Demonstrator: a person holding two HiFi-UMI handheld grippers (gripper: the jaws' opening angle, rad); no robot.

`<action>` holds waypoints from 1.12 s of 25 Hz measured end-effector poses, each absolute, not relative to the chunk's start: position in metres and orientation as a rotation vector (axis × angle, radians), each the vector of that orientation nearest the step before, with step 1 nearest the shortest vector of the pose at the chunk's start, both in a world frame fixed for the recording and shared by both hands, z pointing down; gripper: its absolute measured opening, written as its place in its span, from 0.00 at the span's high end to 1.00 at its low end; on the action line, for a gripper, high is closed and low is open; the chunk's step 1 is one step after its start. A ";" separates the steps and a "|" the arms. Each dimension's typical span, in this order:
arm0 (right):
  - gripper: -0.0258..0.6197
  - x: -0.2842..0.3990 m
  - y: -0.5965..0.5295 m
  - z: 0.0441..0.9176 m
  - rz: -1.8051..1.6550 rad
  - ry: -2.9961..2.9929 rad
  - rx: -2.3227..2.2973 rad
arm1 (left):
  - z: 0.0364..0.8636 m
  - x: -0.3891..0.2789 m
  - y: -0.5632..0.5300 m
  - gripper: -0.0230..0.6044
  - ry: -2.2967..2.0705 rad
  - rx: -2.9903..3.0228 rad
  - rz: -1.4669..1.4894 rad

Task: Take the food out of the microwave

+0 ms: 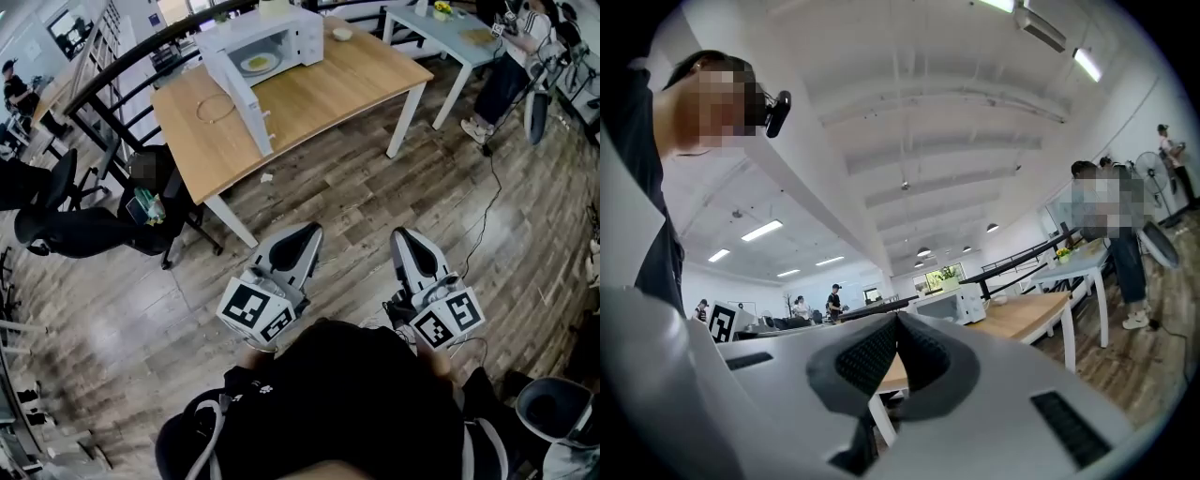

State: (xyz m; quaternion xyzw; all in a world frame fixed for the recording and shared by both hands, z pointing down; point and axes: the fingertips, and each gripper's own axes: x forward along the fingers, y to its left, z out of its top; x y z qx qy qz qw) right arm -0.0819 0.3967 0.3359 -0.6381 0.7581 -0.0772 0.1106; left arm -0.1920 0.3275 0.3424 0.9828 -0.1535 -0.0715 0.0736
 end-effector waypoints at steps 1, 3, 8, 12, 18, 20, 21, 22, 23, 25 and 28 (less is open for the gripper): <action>0.96 -0.081 0.396 0.336 -0.226 2.227 -1.881 | 0.343 -0.190 0.326 0.94 -0.449 2.945 -0.218; 0.96 -0.077 0.395 0.336 -0.222 2.224 -1.894 | 0.344 -0.184 0.325 0.94 -0.428 2.938 -0.222; 0.96 -0.060 0.384 0.339 -0.224 2.226 -1.883 | 0.351 -0.170 0.314 0.94 -0.439 2.901 -0.202; 0.96 -0.042 0.359 0.344 -0.229 2.233 -1.829 | 0.356 -0.162 0.294 0.94 -0.494 2.868 -0.197; 0.95 -0.016 0.309 0.351 -0.243 2.284 -1.733 | 0.358 -0.143 0.258 0.94 -0.613 2.884 -0.143; 0.94 -0.003 0.295 0.352 -0.262 2.293 -1.715 | 0.356 -0.132 0.248 0.94 -0.636 2.876 -0.143; 0.94 0.004 0.289 0.353 -0.270 2.297 -1.706 | 0.356 -0.125 0.243 0.94 -0.642 2.872 -0.141; 0.94 0.010 0.283 0.353 -0.276 2.301 -1.698 | 0.356 -0.117 0.238 0.94 -0.645 2.869 -0.135; 0.94 0.017 0.277 0.354 -0.283 2.304 -1.691 | 0.356 -0.110 0.232 0.93 -0.650 2.870 -0.126; 0.93 0.031 0.267 0.354 -0.297 2.308 -1.680 | 0.354 -0.096 0.222 0.93 -0.665 2.877 -0.106; 0.92 0.052 0.251 0.353 -0.313 2.314 -1.664 | 0.350 -0.076 0.205 0.93 -0.696 2.873 -0.093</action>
